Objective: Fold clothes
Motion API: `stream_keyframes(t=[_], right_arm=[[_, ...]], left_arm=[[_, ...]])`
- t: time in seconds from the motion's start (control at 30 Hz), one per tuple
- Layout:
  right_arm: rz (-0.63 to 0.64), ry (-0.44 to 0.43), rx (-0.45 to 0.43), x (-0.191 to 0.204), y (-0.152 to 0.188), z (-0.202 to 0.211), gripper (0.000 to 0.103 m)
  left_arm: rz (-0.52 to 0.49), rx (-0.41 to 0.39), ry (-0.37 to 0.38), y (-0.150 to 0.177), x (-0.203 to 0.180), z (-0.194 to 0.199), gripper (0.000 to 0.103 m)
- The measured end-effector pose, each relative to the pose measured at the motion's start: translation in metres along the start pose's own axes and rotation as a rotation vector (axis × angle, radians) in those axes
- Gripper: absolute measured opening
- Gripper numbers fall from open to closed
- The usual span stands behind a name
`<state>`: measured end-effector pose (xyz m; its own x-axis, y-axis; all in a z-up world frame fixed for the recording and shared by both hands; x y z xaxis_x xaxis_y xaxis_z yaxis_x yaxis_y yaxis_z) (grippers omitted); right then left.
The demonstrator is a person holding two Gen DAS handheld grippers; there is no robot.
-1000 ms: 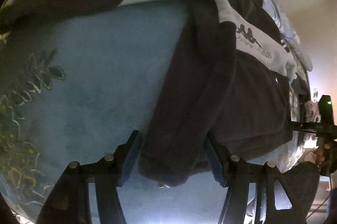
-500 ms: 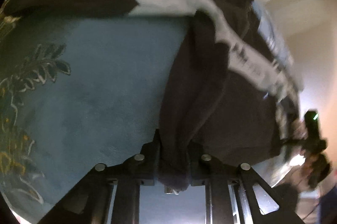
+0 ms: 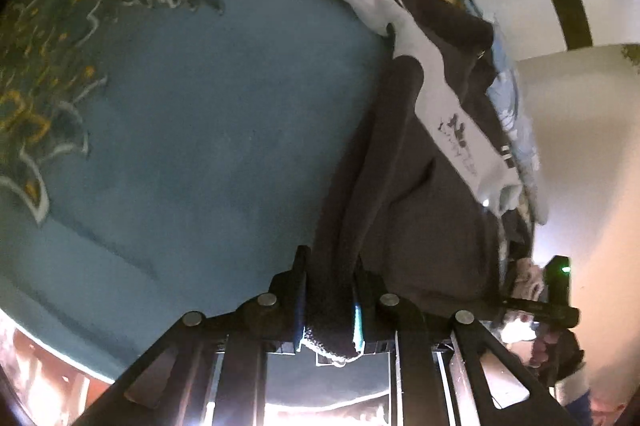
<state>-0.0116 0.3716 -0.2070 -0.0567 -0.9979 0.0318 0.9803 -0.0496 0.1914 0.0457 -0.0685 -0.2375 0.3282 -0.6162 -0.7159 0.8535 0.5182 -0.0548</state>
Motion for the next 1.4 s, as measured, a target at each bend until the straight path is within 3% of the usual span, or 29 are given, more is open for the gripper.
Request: stream_keyframes(t=[0.17, 0.3, 0.4, 0.43, 0.5, 0.53, 0.67, 0.8, 0.9, 1.1, 1.13, 1.23, 1.4], right_arm=[[-0.001, 0.017, 0.019, -0.004, -0.007, -0.009, 0.008], [0.015, -0.016, -0.022, -0.009, -0.008, 0.002, 0.011], [0.009, -0.057, -0.103, -0.025, -0.009, 0.024, 0.032], [-0.030, -0.083, -0.162, -0.040, -0.011, 0.038, 0.039], [-0.150, -0.128, -0.267, -0.070, -0.016, 0.055, 0.043], [-0.267, -0.157, -0.336, -0.096, -0.021, 0.064, 0.044], [-0.698, -0.243, -0.511, -0.157, -0.025, 0.070, 0.060], [-0.890, -0.223, -0.555, -0.190, -0.051, 0.059, 0.060], [-0.996, -0.191, -0.537, -0.198, -0.074, 0.043, 0.060], [-1.114, -0.196, -0.533, -0.221, -0.089, 0.031, 0.060], [-1.124, -0.200, -0.539, -0.223, -0.091, 0.031, 0.057], [-1.143, -0.201, -0.548, -0.226, -0.092, 0.029, 0.019], [-1.064, -0.139, -0.658, -0.220, -0.103, 0.071, 0.013]], left_arm=[[-0.004, 0.019, -0.058, -0.001, 0.005, -0.012, 0.019], [0.018, 0.037, -0.034, -0.005, 0.007, -0.012, 0.026], [0.051, 0.063, 0.028, -0.008, 0.003, -0.008, 0.035], [0.057, 0.057, 0.036, -0.012, 0.001, -0.001, 0.039], [0.054, 0.014, 0.035, -0.021, -0.002, 0.017, 0.045], [0.049, -0.010, 0.024, -0.027, -0.003, 0.023, 0.051], [0.077, -0.095, -0.008, -0.053, -0.002, 0.038, 0.054], [0.127, -0.126, 0.003, -0.067, 0.003, 0.047, 0.054], [0.129, -0.117, -0.026, -0.072, -0.003, 0.039, 0.054], [0.132, -0.103, -0.087, -0.071, -0.004, 0.033, 0.054], [0.133, -0.104, -0.095, -0.071, -0.003, 0.034, 0.054], [0.131, -0.107, -0.109, -0.073, -0.002, 0.036, 0.054], [0.129, -0.108, -0.123, -0.076, 0.002, 0.037, 0.054]])
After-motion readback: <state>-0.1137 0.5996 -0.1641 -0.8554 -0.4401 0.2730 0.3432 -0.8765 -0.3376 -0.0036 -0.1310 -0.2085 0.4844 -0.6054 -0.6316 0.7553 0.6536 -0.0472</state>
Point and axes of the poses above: each gripper's, at about its wrist camera, not at the fingertips, and z roughly against the way its jaws point, x to its left, y to its underside, the point moved 5 cm from there along -z, roughly the way its jaws point, and after that the axes turned 9 degrees about y, right-handed, at the moved point
